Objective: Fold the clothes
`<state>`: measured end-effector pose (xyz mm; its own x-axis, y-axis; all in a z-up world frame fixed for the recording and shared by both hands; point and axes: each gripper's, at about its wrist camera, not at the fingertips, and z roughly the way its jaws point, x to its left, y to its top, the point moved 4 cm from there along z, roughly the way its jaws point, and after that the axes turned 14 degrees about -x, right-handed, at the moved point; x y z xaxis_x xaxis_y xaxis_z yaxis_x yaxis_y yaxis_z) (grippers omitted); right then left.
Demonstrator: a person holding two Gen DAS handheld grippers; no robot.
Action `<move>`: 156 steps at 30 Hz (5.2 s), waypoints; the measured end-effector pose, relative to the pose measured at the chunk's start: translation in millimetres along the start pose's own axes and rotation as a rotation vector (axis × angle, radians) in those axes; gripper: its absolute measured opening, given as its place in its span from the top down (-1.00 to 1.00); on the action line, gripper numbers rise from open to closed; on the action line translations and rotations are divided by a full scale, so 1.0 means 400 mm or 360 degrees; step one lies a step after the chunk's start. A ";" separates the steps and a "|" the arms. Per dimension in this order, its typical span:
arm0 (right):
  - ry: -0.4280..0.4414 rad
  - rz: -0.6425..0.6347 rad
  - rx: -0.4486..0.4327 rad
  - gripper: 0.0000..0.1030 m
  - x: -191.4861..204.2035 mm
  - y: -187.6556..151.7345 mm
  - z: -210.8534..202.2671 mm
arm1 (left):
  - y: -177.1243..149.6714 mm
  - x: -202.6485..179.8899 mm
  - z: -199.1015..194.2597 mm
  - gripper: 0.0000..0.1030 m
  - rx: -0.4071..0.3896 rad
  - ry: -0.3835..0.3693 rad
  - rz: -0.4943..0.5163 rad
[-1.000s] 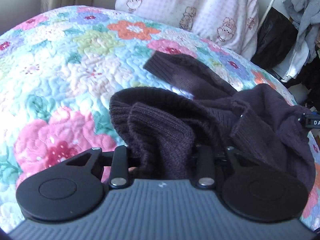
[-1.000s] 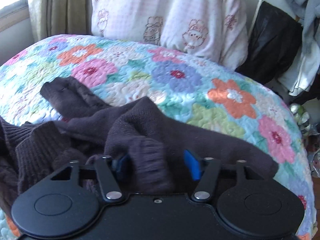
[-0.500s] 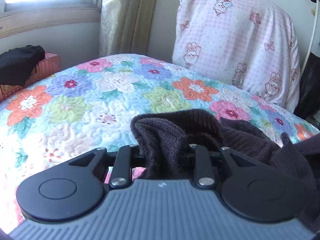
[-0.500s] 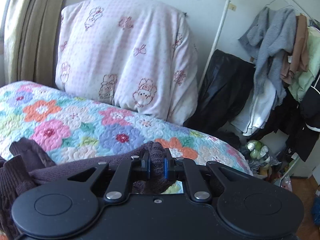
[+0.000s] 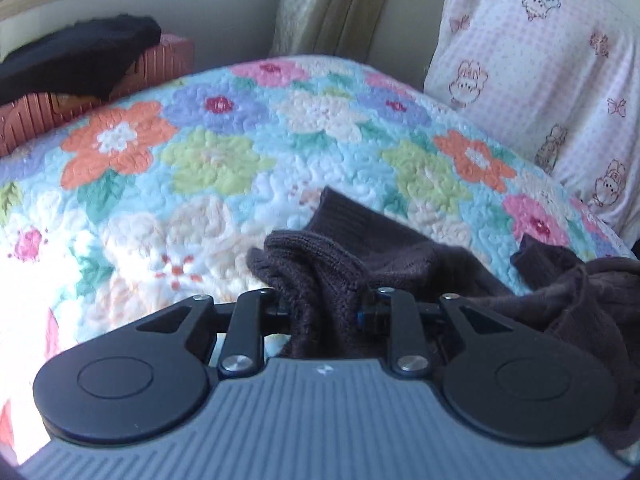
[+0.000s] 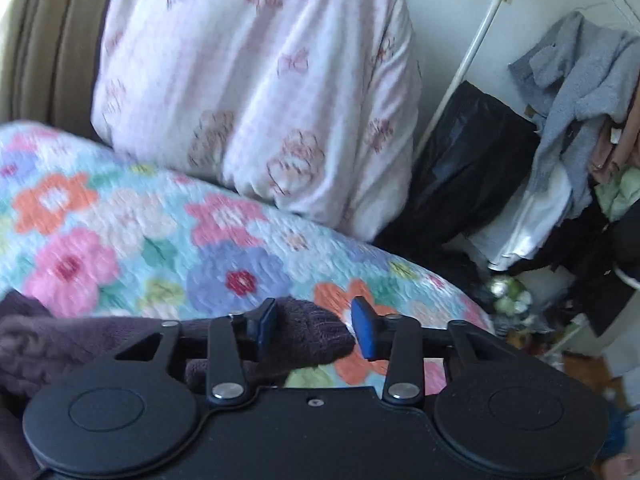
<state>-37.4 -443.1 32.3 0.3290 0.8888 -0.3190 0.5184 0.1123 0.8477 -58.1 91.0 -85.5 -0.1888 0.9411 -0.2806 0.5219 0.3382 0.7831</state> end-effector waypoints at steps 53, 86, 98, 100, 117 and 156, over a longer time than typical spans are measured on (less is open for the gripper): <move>0.0308 0.0259 -0.0064 -0.06 0.267 0.182 0.235 | 0.114 0.100 -0.081 0.19 -0.0267 -0.0318 0.0008; 0.0898 0.0272 -0.0091 0.77 0.433 0.096 0.128 | 0.077 -0.042 0.232 -0.24 0.0220 -0.0239 0.0560; 0.0935 0.0460 0.0046 -0.38 0.466 0.031 0.106 | 0.080 0.104 0.311 -0.38 0.0265 -0.0264 0.0212; 0.0902 0.0444 0.0182 -0.38 0.468 -0.030 0.126 | 0.070 0.087 0.321 -0.51 0.0281 -0.0298 0.0211; 0.0722 0.0239 0.0160 0.69 0.548 -0.223 0.072 | 0.021 -0.030 0.288 0.84 0.0339 -0.0460 0.0341; 0.0280 0.0663 0.0111 -0.09 0.105 -0.483 -0.165 | -0.087 -0.276 0.002 -0.14 0.0063 -0.0783 0.0780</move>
<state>-175.8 -398.3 -117.0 0.3846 0.9146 0.1252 0.4244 -0.2956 0.8558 -54.7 -24.8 -82.3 0.4703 0.8735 -0.1258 0.4822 -0.1349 0.8656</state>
